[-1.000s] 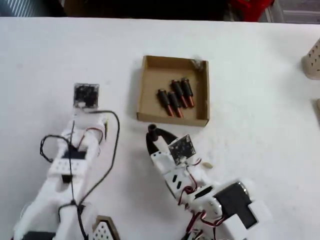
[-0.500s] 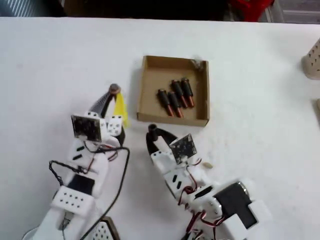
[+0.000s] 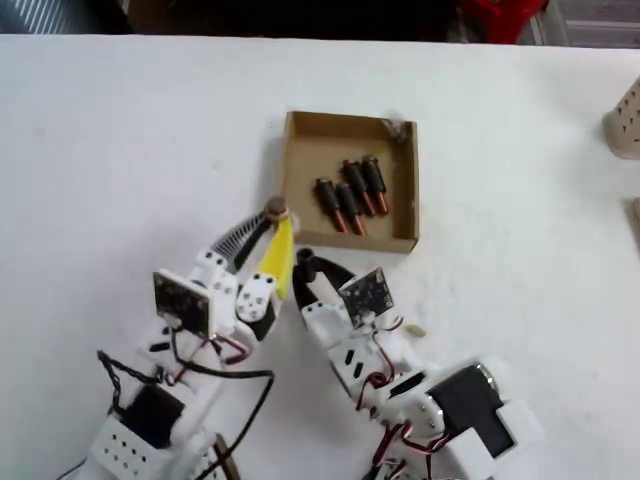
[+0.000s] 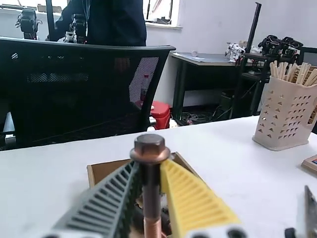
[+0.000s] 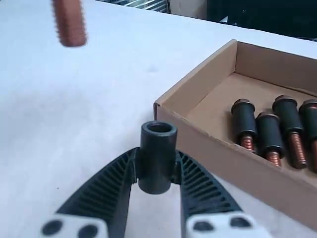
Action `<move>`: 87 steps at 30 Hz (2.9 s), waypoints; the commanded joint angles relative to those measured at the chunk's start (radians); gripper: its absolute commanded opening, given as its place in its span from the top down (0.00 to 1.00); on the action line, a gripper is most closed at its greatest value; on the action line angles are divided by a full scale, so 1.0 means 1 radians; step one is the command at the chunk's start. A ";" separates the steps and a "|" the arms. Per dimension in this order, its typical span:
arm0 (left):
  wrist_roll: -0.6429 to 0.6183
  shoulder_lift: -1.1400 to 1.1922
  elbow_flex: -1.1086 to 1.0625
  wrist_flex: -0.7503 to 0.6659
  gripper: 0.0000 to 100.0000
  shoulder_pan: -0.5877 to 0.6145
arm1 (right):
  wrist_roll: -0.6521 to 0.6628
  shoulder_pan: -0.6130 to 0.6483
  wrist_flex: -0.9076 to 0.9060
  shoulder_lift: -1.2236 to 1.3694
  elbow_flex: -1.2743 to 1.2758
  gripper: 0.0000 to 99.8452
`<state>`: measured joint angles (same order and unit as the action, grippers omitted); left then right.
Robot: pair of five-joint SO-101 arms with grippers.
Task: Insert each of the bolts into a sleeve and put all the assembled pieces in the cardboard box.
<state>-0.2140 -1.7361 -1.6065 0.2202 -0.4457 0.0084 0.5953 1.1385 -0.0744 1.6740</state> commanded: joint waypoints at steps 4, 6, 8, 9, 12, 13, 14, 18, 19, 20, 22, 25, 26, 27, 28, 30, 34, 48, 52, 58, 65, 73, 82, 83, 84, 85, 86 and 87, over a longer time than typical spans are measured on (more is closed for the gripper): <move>-0.012 -0.093 -0.008 0.054 0.98 -0.058 | -0.009 0.005 0.027 -0.002 0.006 0.98; -0.012 -0.093 -0.034 0.054 0.98 -0.091 | -0.009 0.005 0.027 -0.002 0.006 0.98; -0.012 -0.093 -0.071 0.054 0.98 -0.122 | -0.009 0.005 0.027 -0.002 0.008 0.98; -0.011 -0.093 -0.086 0.052 0.98 -0.134 | -0.009 0.005 0.027 -0.002 0.008 0.98; -0.011 -0.091 -0.087 0.032 0.98 -0.117 | -0.009 0.005 0.031 -0.001 0.008 0.98; -0.011 -0.088 -0.087 -0.008 0.98 -0.096 | -0.009 0.005 0.044 0.005 0.008 0.98; -0.011 -0.085 -0.087 -0.046 0.98 -0.071 | -0.009 0.005 0.048 0.007 0.008 0.98; -0.012 -0.084 -0.087 -0.097 0.98 -0.008 | -0.009 0.005 0.054 0.007 0.008 0.98; -0.012 -0.084 -0.087 -0.097 0.98 -0.005 | -0.009 0.005 0.054 0.007 0.008 0.98; -0.012 -0.084 -0.087 -0.097 0.98 -0.004 | -0.009 0.005 0.054 0.007 0.008 0.98; -0.012 -0.084 -0.087 -0.097 0.98 -0.004 | -0.006 0.005 0.054 0.007 0.008 0.98; -0.005 -0.081 -0.087 -0.104 0.98 0.012 | -0.005 0.005 0.054 0.007 0.008 0.98; -0.005 -0.067 -0.087 -0.117 0.98 0.030 | -0.005 0.005 0.054 0.007 0.008 0.98; -0.006 -0.041 -0.089 -0.147 0.98 0.045 | -0.005 0.005 0.054 0.007 0.008 0.98; -0.006 -0.001 -0.091 -0.187 0.98 0.059 | -0.005 0.005 0.054 0.007 0.008 0.98; -0.009 0.107 -0.089 -0.285 0.98 0.077 | -0.005 0.007 0.054 0.007 0.008 0.98; -0.011 0.387 -0.014 -0.443 0.98 0.071 | -0.005 0.007 0.056 0.007 0.008 0.98; -0.089 0.702 0.060 -0.643 0.98 0.031 | -0.005 0.005 0.056 0.007 0.008 0.98; -0.089 0.707 0.084 -0.643 0.98 0.036 | -0.005 0.007 0.056 0.007 0.008 0.98; -0.112 0.708 0.123 -0.637 0.98 0.013 | -0.005 0.007 0.056 0.007 0.008 0.98; -0.124 0.846 0.183 -0.643 0.98 0.028 | -0.005 0.007 0.056 0.007 0.008 0.98; -0.123 1.118 0.206 -0.868 0.98 0.048 | -0.005 0.005 0.056 0.007 0.008 0.98; -0.126 0.972 0.103 -0.850 0.98 0.008 | -0.005 0.005 0.054 0.007 0.008 0.98; -0.126 0.946 0.100 -0.812 0.98 -0.005 | -0.005 0.005 0.054 0.007 0.008 0.98; -0.123 0.920 0.098 -0.773 0.98 -0.019 | -0.006 0.005 0.054 0.007 0.008 0.98; -0.124 0.892 0.100 -0.743 0.98 -0.021 | -0.006 0.005 0.054 0.007 0.008 0.98; -0.126 0.866 0.100 -0.721 0.98 -0.018 | -0.005 0.005 0.053 0.007 0.008 0.98; -0.126 0.839 0.098 -0.701 0.98 -0.016 | -0.005 0.005 0.053 0.007 0.008 0.98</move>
<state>-0.3307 -0.7772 -1.5144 -0.5562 -0.4488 0.0084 0.5938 1.1676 -0.0667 1.6740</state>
